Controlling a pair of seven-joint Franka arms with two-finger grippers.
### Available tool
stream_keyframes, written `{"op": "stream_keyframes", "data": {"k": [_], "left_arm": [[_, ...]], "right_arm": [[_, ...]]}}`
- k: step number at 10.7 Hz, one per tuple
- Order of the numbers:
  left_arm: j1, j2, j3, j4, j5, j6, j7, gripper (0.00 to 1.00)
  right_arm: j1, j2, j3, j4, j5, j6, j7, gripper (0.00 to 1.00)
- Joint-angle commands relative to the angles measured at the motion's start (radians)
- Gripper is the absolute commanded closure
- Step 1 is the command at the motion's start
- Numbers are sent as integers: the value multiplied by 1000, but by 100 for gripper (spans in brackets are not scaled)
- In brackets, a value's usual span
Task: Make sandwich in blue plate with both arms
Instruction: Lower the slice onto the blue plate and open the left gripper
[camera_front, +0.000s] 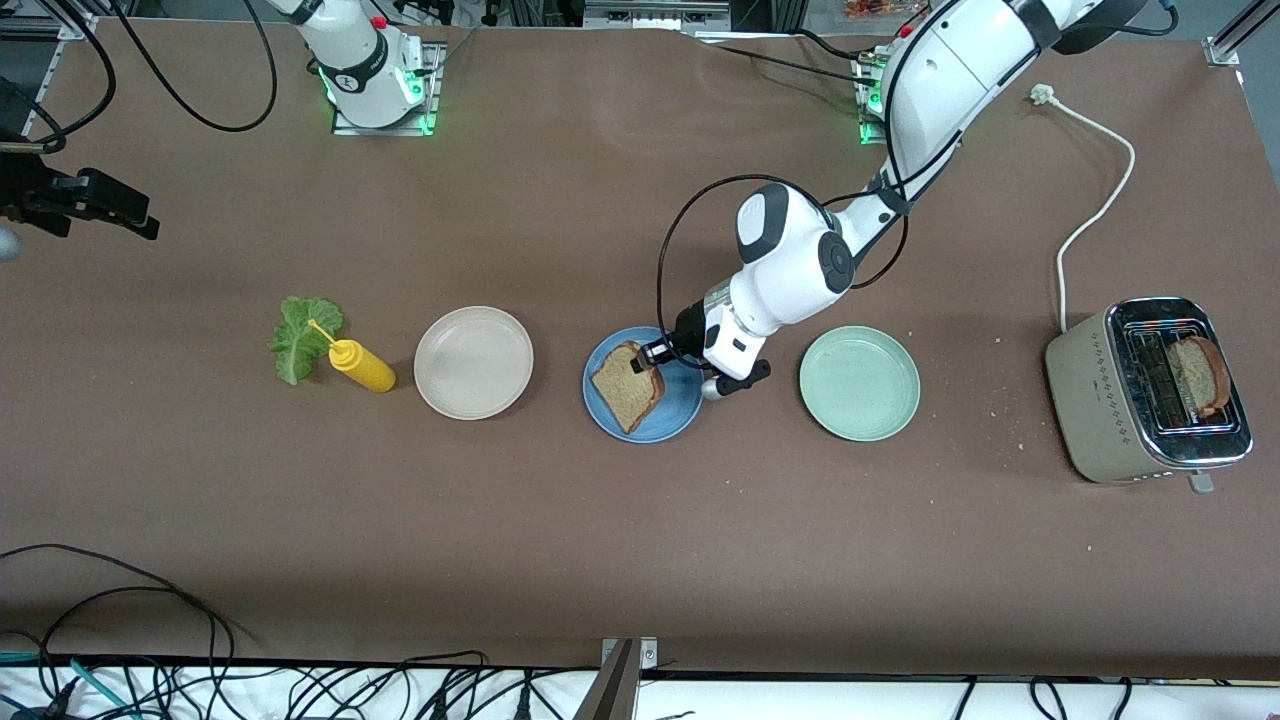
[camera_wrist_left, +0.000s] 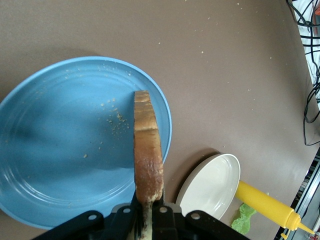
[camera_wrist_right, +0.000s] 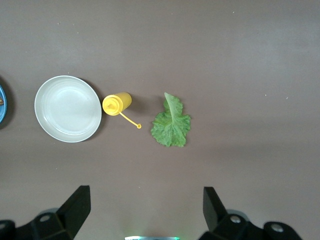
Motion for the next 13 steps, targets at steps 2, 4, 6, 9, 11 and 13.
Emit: {"op": "stream_keyframes", "data": {"k": [2,4,6,9,11,13], "left_arm": [[-16,19,12,20,-19,-4,30,56],[-9,14,14,20,-19,-16,27,14],[2,-1,46,17,-18,-72,27,0],[1,-40,101,17,89,-255,18,0],[-9,-40,126,18,219,-335,-52,0],[2,-49,129,36,397,-447,-161,0]], "right_arm": [[-2,-4,2,16,-3,-31,4,0],[-2,-4,5,17,-3,-32,4,0],[-2,-4,4,17,-1,-32,4,0],[-2,-4,4,17,5,-32,4,0],[-3,37,4,17,-7,-35,-1,0],[-2,40,4,22,-12,-28,1,0]]}}
